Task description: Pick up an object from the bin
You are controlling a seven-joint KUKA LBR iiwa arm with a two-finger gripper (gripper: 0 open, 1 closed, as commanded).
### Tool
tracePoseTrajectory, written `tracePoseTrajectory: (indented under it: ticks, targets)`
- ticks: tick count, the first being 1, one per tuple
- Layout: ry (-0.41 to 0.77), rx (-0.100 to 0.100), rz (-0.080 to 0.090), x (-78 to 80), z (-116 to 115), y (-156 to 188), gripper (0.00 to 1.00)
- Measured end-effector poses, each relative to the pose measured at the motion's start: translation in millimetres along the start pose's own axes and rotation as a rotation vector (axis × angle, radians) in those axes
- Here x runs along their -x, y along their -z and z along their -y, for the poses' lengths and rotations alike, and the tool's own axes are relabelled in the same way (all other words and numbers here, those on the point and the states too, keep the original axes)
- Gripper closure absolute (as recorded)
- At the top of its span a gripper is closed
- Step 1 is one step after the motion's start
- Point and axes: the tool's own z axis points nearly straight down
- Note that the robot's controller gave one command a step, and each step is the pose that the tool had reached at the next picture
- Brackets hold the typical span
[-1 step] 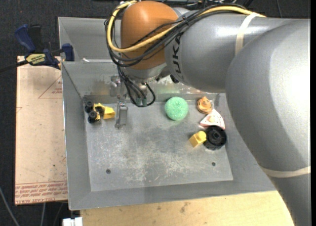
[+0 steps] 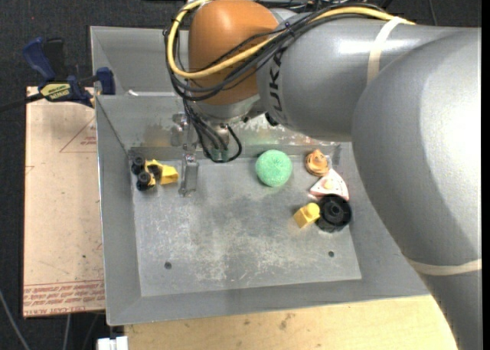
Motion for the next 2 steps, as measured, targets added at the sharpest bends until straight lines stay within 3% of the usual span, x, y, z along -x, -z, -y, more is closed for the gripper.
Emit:
tracePoseTrajectory:
  ticks: [1,2]
  targets:
    - [-0.067,0.002,0.006,2.5,-20.6,-59.9,0.0]
    - [-0.194,-0.001,-0.001,3.5,-23.5,-86.5,0.0]
